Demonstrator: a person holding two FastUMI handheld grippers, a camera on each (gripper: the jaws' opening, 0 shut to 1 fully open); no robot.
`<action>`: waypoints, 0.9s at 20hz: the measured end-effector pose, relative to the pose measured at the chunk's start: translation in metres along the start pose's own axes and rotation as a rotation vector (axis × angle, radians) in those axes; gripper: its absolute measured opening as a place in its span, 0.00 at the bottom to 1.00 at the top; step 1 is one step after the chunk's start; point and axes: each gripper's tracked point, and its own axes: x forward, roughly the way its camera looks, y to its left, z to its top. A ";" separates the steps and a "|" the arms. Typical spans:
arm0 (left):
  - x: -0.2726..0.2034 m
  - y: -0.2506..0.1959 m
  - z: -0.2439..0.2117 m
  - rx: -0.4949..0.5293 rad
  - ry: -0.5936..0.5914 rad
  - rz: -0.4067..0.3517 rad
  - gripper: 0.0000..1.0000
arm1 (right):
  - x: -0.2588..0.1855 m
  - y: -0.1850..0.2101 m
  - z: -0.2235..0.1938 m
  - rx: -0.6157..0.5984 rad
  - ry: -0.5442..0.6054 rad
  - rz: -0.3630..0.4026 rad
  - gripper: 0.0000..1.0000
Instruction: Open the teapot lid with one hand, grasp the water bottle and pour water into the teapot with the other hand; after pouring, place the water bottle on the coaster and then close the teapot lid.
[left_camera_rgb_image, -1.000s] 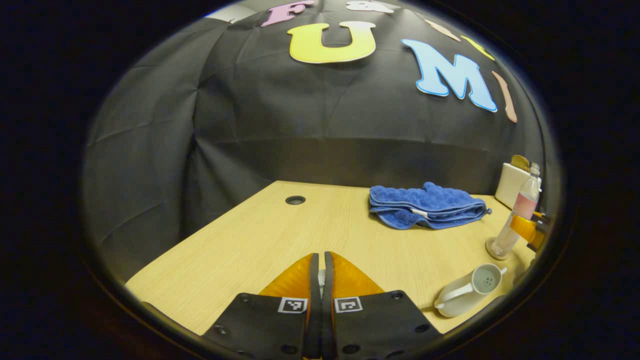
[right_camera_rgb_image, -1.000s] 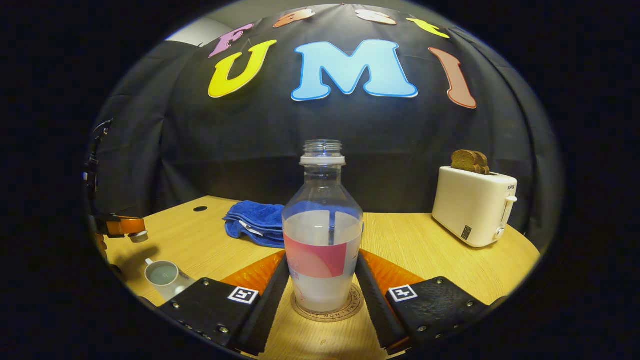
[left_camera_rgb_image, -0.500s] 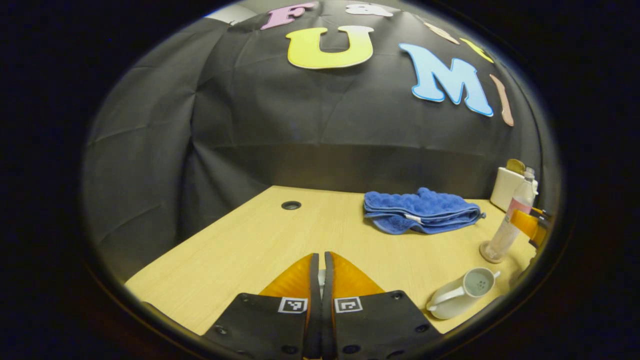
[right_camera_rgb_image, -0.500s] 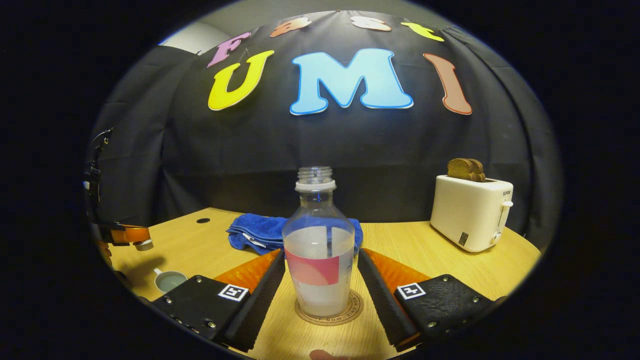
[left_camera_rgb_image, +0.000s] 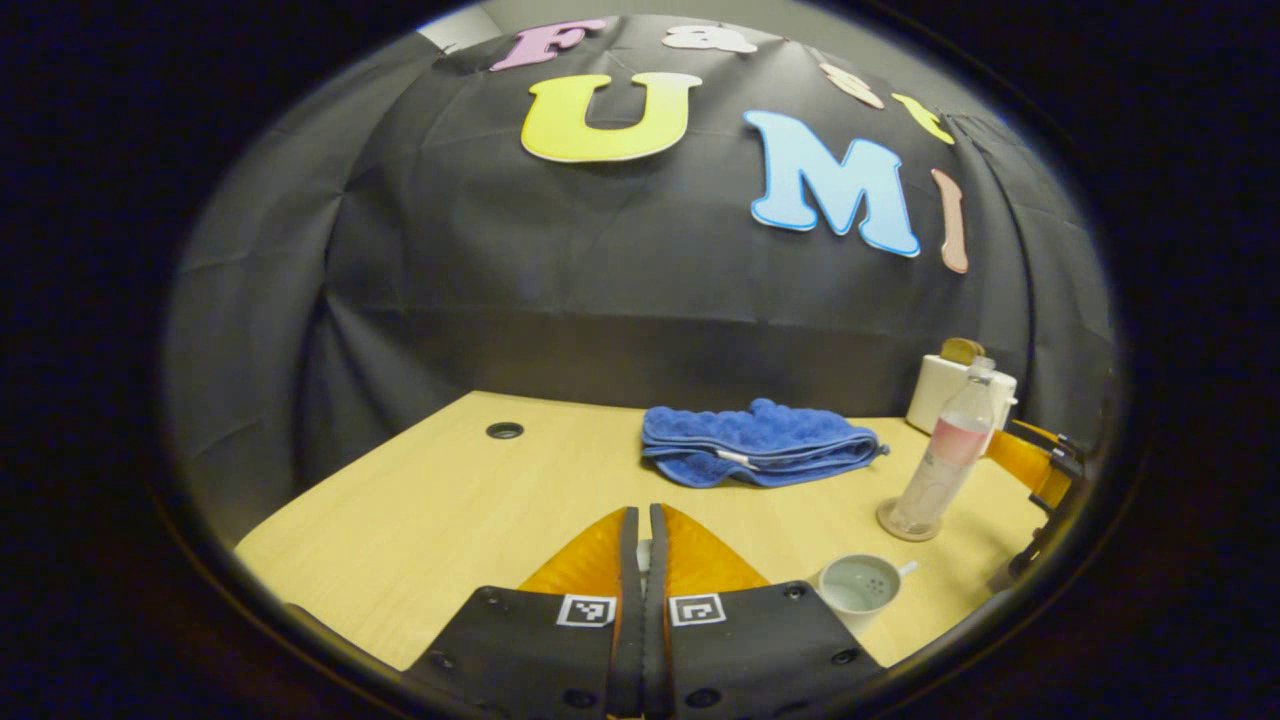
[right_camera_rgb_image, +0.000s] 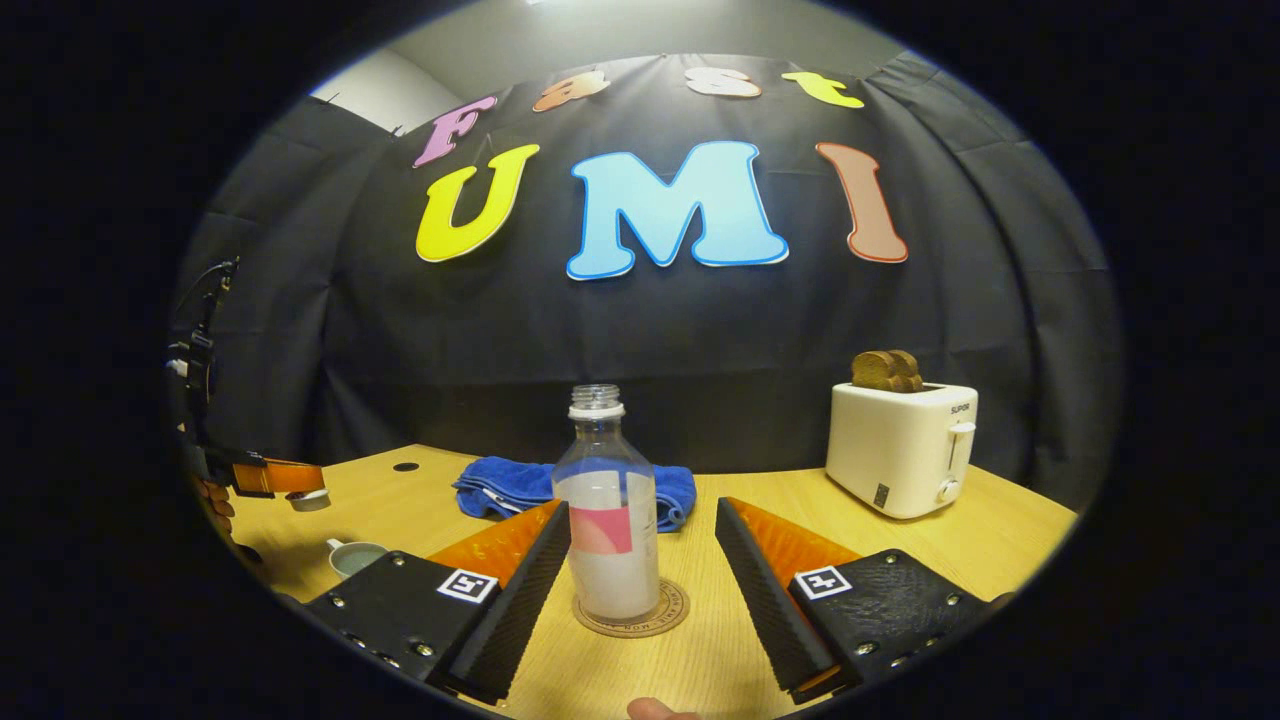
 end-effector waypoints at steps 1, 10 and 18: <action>0.000 -0.007 0.001 -0.003 -0.007 -0.022 0.05 | -0.005 -0.001 -0.003 0.007 0.000 -0.004 0.93; -0.007 -0.071 0.008 0.022 -0.041 -0.131 0.05 | -0.033 -0.003 -0.002 -0.025 -0.021 -0.021 0.93; -0.011 -0.125 -0.006 0.081 -0.034 -0.217 0.06 | -0.040 -0.011 0.006 -0.005 -0.044 -0.034 0.93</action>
